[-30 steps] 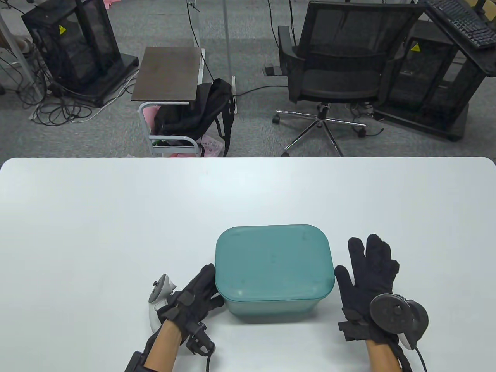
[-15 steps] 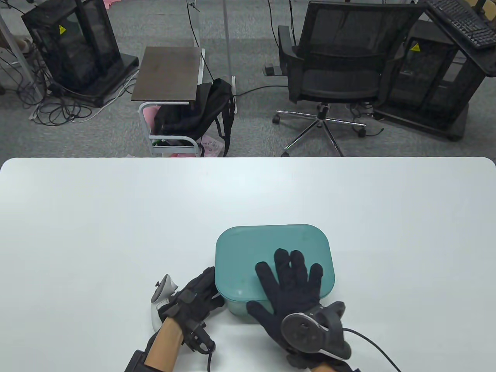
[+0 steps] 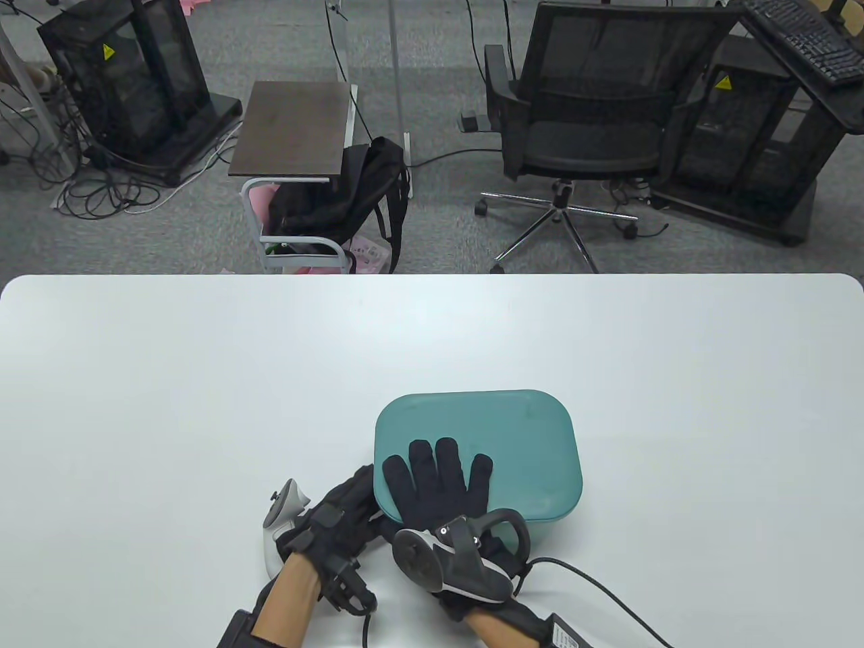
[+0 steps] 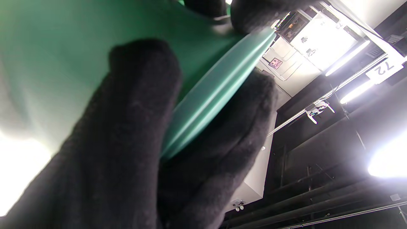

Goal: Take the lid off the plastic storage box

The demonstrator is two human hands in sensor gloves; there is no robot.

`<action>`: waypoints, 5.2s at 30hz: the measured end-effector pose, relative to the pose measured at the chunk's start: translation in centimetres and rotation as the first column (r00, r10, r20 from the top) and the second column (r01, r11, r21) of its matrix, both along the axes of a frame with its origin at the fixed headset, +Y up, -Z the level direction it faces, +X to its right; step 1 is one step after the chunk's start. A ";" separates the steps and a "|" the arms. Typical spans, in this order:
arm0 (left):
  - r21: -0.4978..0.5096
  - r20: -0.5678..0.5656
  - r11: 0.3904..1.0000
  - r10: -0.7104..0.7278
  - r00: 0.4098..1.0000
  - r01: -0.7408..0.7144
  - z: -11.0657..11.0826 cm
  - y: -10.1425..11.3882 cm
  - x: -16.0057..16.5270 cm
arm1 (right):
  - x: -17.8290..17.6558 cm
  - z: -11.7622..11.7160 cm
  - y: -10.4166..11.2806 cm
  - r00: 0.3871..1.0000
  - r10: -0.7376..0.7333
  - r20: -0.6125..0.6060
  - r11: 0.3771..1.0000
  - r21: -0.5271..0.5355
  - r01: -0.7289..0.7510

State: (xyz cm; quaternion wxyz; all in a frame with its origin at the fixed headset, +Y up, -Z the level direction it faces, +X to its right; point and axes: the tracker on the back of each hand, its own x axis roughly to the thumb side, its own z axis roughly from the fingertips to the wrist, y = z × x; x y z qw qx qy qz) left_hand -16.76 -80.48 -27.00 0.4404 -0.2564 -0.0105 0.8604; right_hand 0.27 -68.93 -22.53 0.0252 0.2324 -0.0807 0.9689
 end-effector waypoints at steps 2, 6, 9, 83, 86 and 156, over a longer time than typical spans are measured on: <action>-0.003 -0.009 1.000 -0.005 1.000 0.005 0.0 0.0 0.0 | 0.0 0.0 0.0 1.000 0.000 -0.004 1.000 0.004 0.000; -0.004 -0.012 1.000 -0.004 1.000 0.004 0.0 0.0 0.1 | 0.1 0.1 -0.1 1.000 -0.019 -0.016 1.000 0.012 0.019; -0.004 -0.012 1.000 -0.008 1.000 0.008 0.0 -0.1 0.1 | 0.2 0.1 -0.1 0.999 -0.033 -0.027 0.999 0.020 0.033; -0.035 -0.097 0.997 -0.069 0.993 0.066 0.1 -0.2 -0.1 | 28.5 -3.7 -0.8 0.890 0.060 0.452 0.992 0.075 -0.105; -0.036 -0.103 0.997 -0.066 0.992 0.063 0.2 -0.2 -0.1 | 28.5 -3.9 -2.3 0.893 0.110 0.436 0.991 0.025 -0.134; 0.243 -0.443 0.903 -0.221 0.869 0.354 1.0 6.2 -2.8 | 26.5 -4.5 2.0 0.933 -0.204 0.296 0.943 -0.197 0.269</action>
